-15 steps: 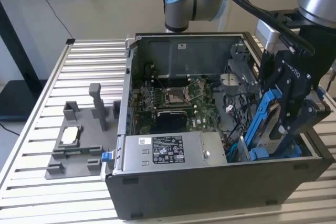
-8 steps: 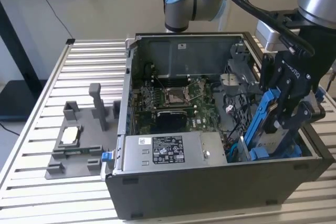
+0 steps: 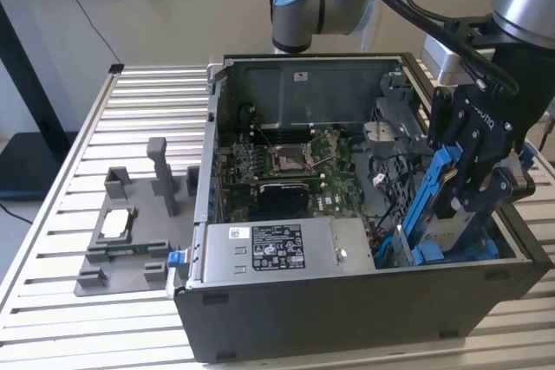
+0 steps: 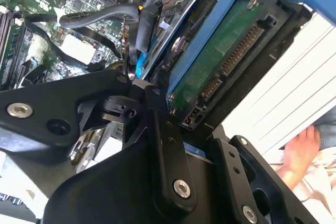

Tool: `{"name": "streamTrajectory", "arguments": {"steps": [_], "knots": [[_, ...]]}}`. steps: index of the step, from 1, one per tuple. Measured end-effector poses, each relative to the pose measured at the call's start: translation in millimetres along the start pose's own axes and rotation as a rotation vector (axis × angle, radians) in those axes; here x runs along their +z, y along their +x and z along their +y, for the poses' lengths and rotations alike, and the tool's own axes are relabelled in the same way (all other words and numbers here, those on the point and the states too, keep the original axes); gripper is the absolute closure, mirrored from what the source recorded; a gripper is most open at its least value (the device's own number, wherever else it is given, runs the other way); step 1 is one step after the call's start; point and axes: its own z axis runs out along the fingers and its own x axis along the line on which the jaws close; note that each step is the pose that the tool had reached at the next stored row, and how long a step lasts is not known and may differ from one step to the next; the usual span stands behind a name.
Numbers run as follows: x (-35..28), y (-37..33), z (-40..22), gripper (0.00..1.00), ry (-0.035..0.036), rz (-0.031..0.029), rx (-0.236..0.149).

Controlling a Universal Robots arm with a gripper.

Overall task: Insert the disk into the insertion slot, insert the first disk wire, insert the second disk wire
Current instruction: 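Insert the disk into the insertion slot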

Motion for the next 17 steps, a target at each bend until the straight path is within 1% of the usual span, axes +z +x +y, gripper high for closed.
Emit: {"name": "streamTrajectory", "arguments": {"steps": [7, 8, 9, 10, 11, 15, 17], "knots": [[-0.1, 0.0, -0.1, 0.67, 0.0002, -0.0006, 0.0], [0.0, 0.0, -0.1, 0.66, 0.0001, -0.0005, 0.0], [-0.1, 0.0, -0.1, 0.6, 0.0, -0.0005, 0.0], [-0.1, 0.0, -0.1, 0.6, 0.0, -0.0007, 0.0], [-0.1, 0.0, -0.1, 0.53, 0.0, -0.0006, 0.0], [-0.4, -1.1, 0.0, 0.53, 0.0, -0.0006, 0.0], [-2.7, -2.2, 0.0, 0.53, 0.0, 0.0001, 0.0]]}}
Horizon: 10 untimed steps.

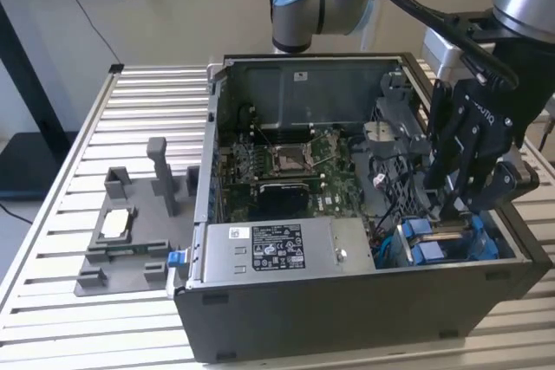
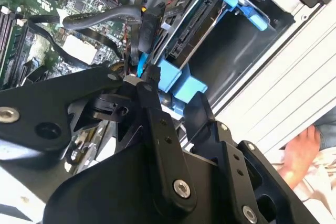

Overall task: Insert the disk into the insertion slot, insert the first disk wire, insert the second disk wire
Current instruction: 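Insert the disk into the insertion slot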

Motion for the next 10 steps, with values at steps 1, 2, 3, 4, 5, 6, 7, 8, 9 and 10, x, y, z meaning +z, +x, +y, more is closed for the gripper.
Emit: {"name": "streamTrajectory", "arguments": {"steps": [1, 2, 3, 4, 5, 6, 7, 8, 9, 10], "knots": [[-2.4, -0.4, 0.1, 0.53, 0.0, -0.0001, 0.0], [-5.2, -0.9, 0.2, 0.53, 0.0, 0.0001, 0.0], [-8.0, -1.5, 0.3, 0.53, 0.0002, 0.0002, 0.0], [-10.9, -2.3, 0.3, 0.53, 0.0007, 0.0, 0.0], [-13.7, -2.9, 0.5, 0.53, 0.0017, 0.0001, 0.0], [-16.3, -3.4, 0.6, 0.53, 0.0028, 0.0, 0.0], [-18.5, -3.9, 0.7, 0.53, 0.0055, 0.0002, 0.0], [-19.6, -4.3, 0.7, 0.53, 0.0103, 0.0004, 0.0], [-20.0, -4.8, 0.7, 0.53, 0.0175, 0.0, 0.0], [-20.2, -5.2, 0.7, 0.53, 0.027, 0.0001, 0.0]]}}
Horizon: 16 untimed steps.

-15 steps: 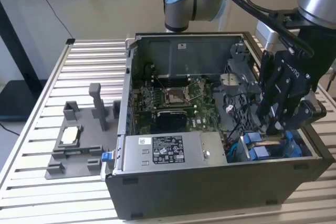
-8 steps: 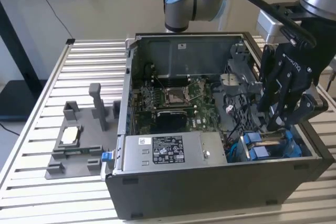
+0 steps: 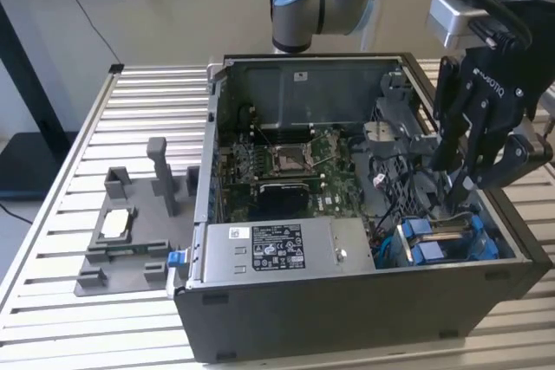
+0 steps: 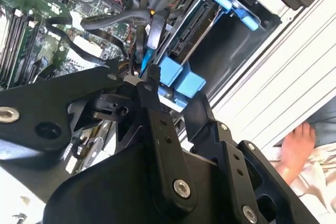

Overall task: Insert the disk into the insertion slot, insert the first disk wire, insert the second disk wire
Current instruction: 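Insert the disk into the insertion slot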

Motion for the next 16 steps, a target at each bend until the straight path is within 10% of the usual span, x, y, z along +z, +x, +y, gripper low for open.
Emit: {"name": "streamTrajectory", "arguments": {"steps": [6, 16], "knots": [[-0.2, -10.1, -0.1, 0.53, 0.0733, 0.0013, 0.0], [0.4, -24.6, -0.5, 0.53, 0.1076, 0.0048, -0.038]]}}
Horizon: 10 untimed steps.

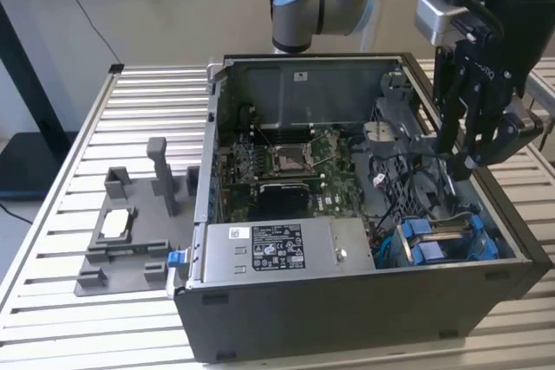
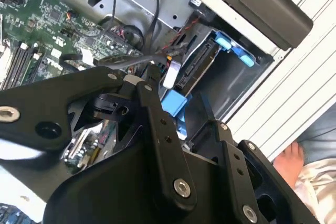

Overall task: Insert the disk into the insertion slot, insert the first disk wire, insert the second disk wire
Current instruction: 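Insert the first disk wire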

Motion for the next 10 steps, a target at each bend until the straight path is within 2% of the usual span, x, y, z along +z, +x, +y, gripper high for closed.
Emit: {"name": "streamTrajectory", "arguments": {"steps": [2, 4, 7, 8, 10], "knots": [[0.4, -0.1, 0.0, 0.53, 0.0094, -0.0013, -0.032], [0.6, -0.1, 0.0, 0.53, 0.0218, -0.003, -0.063], [0.8, -0.1, 0.0, 0.53, 0.0484, -0.0046, -0.1], [0.9, -0.1, 0.0, 0.53, 0.0519, -0.0049, -0.108], [1.3, -0.2, 0.6, 0.53, 0.054, -0.0053, -0.117]]}}
